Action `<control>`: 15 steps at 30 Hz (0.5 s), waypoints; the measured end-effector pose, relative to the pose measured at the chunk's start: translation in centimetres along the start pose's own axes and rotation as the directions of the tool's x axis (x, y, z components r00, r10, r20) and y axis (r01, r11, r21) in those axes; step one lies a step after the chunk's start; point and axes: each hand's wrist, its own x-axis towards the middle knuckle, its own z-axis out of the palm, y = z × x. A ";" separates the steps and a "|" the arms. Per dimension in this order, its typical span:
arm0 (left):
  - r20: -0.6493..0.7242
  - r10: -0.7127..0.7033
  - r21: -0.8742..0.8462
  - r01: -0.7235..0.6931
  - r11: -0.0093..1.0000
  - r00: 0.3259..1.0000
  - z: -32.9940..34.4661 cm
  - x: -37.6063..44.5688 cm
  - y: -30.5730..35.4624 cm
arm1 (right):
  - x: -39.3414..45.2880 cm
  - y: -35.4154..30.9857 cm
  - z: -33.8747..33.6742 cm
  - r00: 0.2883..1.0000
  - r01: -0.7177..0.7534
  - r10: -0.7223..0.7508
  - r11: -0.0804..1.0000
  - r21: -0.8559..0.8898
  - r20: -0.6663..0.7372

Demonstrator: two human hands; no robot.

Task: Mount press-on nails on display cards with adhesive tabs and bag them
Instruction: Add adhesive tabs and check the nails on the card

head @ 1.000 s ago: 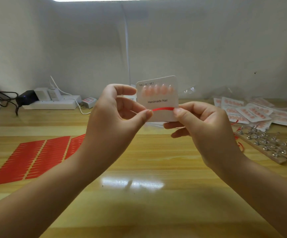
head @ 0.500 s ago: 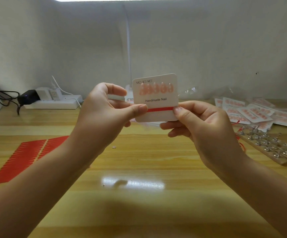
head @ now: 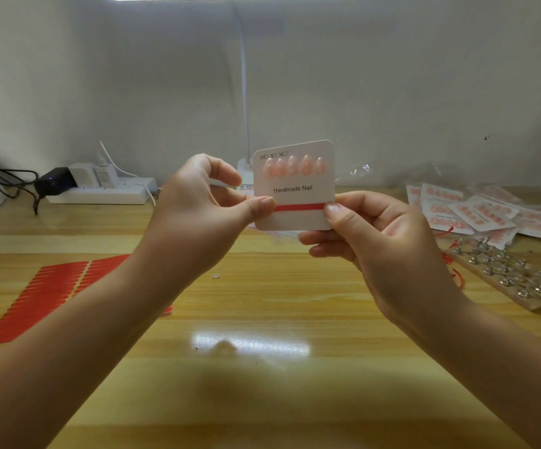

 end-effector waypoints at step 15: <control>0.067 -0.039 -0.022 0.041 0.999 0.997 -0.7 0.8 0.0 | -0.5 0.3 0.2 0.998 0.027 -0.027 1.000 0.005 0.049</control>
